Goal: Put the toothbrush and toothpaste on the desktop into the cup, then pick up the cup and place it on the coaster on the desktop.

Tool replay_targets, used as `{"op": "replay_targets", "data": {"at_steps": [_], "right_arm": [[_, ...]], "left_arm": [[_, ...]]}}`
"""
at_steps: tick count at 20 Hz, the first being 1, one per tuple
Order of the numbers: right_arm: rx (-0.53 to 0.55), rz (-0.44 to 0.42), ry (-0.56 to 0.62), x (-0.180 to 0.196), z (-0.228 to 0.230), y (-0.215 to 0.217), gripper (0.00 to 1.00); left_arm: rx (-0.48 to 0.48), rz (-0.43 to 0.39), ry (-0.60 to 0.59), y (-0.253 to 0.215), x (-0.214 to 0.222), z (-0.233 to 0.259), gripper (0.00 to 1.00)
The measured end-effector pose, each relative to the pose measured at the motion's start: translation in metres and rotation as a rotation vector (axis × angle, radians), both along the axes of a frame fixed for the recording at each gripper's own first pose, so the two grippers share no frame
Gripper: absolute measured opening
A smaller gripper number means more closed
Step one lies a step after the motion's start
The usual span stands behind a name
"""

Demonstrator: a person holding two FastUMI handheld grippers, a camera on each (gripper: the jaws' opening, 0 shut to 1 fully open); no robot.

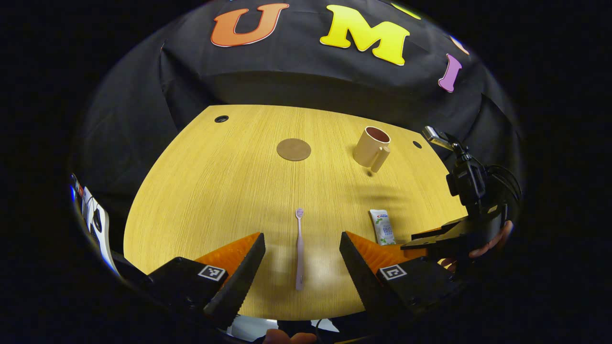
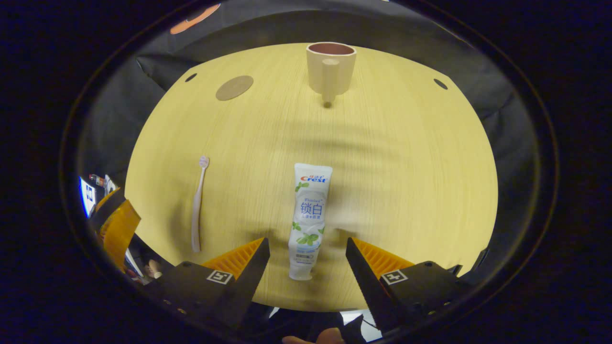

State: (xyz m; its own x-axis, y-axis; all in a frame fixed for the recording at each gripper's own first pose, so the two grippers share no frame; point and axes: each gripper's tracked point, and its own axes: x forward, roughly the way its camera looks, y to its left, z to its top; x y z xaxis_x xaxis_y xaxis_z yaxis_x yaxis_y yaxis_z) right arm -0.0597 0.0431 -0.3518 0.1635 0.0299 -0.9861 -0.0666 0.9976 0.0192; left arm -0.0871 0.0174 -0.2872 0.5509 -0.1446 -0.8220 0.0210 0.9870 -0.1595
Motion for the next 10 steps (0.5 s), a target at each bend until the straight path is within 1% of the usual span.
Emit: {"op": "replay_targets", "data": {"at_steps": [5, 6, 7, 9, 10], "right_arm": [[-0.02, -0.021, 0.052, -0.002, -0.021, 0.001, 0.94], [-0.018, -0.029, 0.063, -0.003, -0.023, 0.003, 0.92], [-0.022, -0.037, 0.072, -0.004, -0.026, 0.002, 0.88], [-0.02, -0.053, 0.089, -0.006, -0.029, 0.003, 0.85], [-0.019, -0.058, 0.089, -0.006, -0.031, 0.003, 0.85]], "left_arm": [[0.005, 0.006, 0.014, 0.012, 0.004, -0.004, 1.0], [0.005, 0.007, 0.017, 0.014, 0.005, -0.004, 1.0], [0.005, 0.007, 0.021, 0.016, 0.005, -0.005, 1.0], [0.008, 0.001, 0.022, 0.019, 0.006, -0.006, 1.0], [0.011, -0.001, 0.022, 0.02, 0.007, -0.006, 1.0]]}}
